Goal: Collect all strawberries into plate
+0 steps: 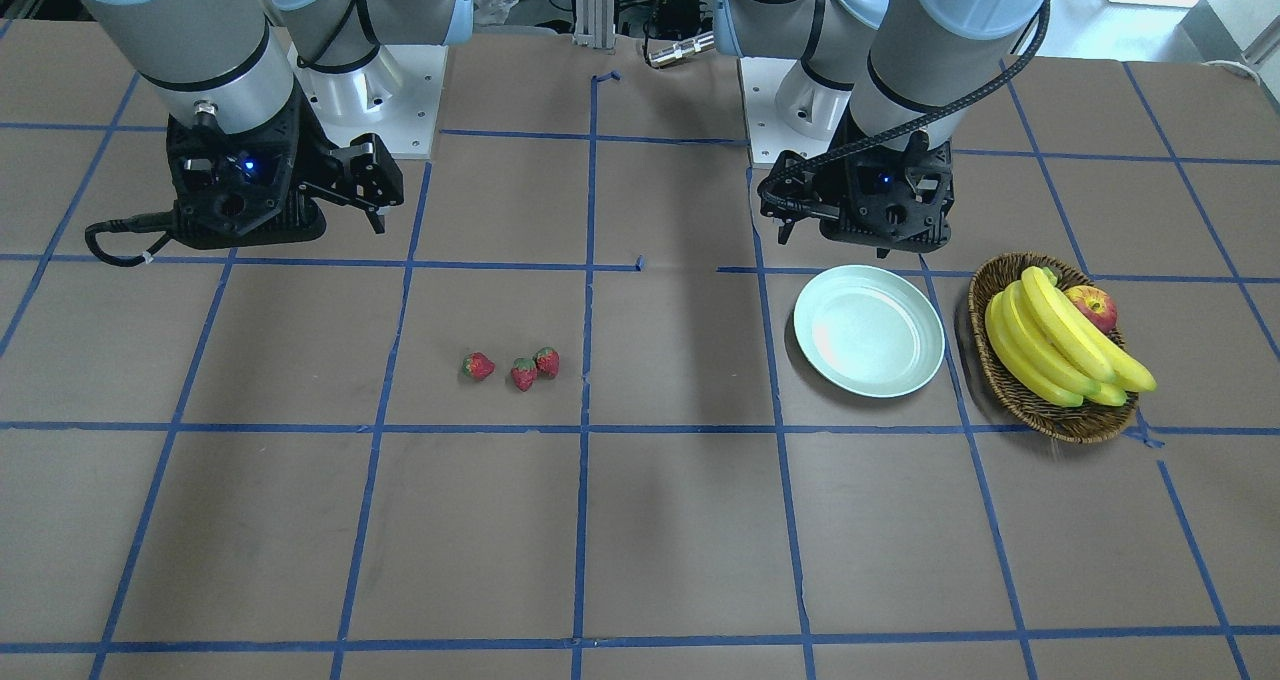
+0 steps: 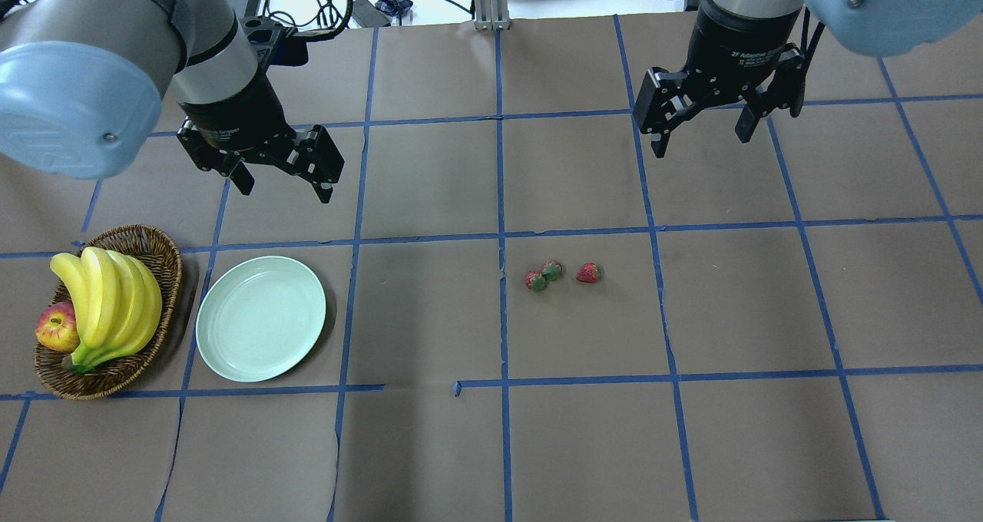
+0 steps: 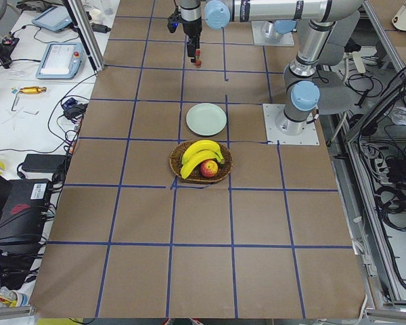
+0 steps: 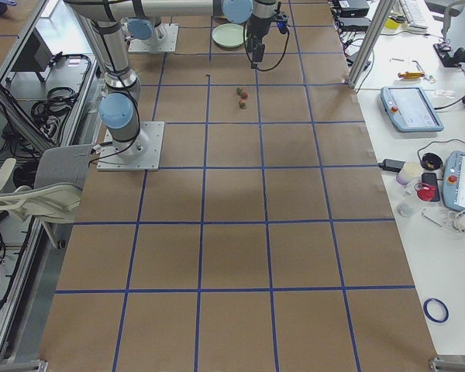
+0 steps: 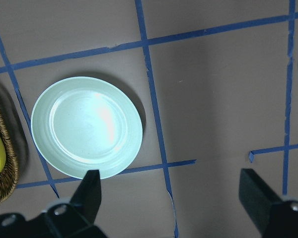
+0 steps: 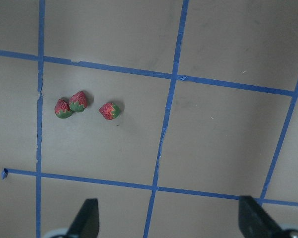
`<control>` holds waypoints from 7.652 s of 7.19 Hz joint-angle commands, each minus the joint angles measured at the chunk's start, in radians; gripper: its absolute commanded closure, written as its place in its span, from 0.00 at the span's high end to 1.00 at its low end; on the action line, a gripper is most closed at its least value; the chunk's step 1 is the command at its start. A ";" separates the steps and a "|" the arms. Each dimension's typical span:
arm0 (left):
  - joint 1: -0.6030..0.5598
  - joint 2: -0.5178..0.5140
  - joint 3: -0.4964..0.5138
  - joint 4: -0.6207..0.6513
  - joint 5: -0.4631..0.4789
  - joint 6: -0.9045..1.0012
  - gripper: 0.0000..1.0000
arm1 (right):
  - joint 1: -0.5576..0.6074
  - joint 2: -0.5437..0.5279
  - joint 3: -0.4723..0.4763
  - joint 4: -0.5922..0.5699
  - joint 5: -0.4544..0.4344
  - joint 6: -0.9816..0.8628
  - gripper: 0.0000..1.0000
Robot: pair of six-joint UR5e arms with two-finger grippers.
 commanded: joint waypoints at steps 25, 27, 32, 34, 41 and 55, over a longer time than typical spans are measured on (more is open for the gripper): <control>0.001 -0.002 -0.028 0.062 0.001 -0.013 1.00 | 0.074 0.161 0.332 -0.401 0.022 -0.210 1.00; 0.001 -0.002 -0.031 0.062 0.003 -0.016 1.00 | 0.074 0.184 0.389 -0.474 0.078 -0.250 1.00; -0.002 -0.003 -0.036 0.059 0.000 -0.019 1.00 | 0.082 0.259 0.441 -0.631 0.111 -0.394 0.85; -0.003 -0.005 -0.040 0.055 0.000 -0.019 1.00 | 0.085 0.293 0.441 -0.675 0.114 -0.411 0.85; -0.006 -0.003 -0.057 0.060 0.000 -0.021 1.00 | 0.125 0.291 0.436 -0.682 0.109 -0.408 0.19; 0.211 0.049 -0.031 0.046 0.012 0.059 1.00 | 0.324 0.250 0.079 -0.491 0.114 -0.025 0.00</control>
